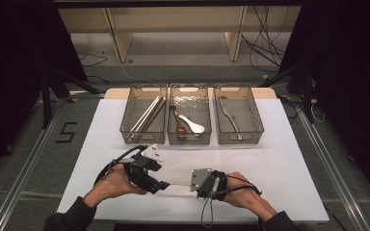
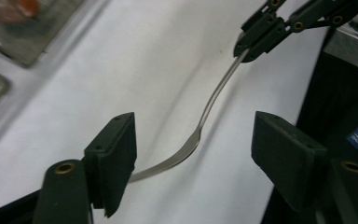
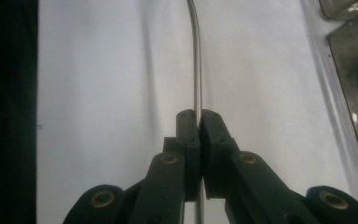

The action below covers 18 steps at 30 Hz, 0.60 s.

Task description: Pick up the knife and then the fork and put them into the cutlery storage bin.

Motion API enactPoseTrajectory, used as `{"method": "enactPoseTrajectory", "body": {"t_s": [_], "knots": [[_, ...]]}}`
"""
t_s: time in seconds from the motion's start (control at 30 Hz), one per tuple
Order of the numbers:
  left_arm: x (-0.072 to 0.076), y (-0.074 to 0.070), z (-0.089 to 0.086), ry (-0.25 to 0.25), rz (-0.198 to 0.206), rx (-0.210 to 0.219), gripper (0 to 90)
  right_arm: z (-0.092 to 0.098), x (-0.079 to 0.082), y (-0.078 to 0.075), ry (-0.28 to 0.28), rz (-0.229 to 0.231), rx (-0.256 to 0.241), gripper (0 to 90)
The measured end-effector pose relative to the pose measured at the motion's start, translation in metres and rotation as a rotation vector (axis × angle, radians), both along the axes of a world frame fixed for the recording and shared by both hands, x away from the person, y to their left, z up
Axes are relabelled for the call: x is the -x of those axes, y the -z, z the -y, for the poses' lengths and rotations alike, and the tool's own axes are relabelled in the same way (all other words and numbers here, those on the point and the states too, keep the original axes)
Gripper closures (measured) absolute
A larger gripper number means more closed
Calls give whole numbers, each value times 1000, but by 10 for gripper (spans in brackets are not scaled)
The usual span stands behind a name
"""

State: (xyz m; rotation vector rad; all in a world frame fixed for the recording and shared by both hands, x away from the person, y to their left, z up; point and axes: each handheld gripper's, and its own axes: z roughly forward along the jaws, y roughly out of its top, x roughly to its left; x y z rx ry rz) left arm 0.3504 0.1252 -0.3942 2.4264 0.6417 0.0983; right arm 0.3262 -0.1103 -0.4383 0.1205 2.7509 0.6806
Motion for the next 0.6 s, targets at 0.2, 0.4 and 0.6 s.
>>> {"method": "enactPoseTrajectory", "body": {"t_s": [0.2, 0.4, 0.6], "knots": [[-4, -1, -12, -64, 39, 55, 270, 11, -8, -2, 54, 14, -13, 877], [-7, 0, -18, -99, 54, 83, 233, 21, -16, -4, 100, 24, -20, 877], [-7, 3, -23, -126, 75, 94, 216, 28, -19, -5, 136, 26, -28, 877]]}}
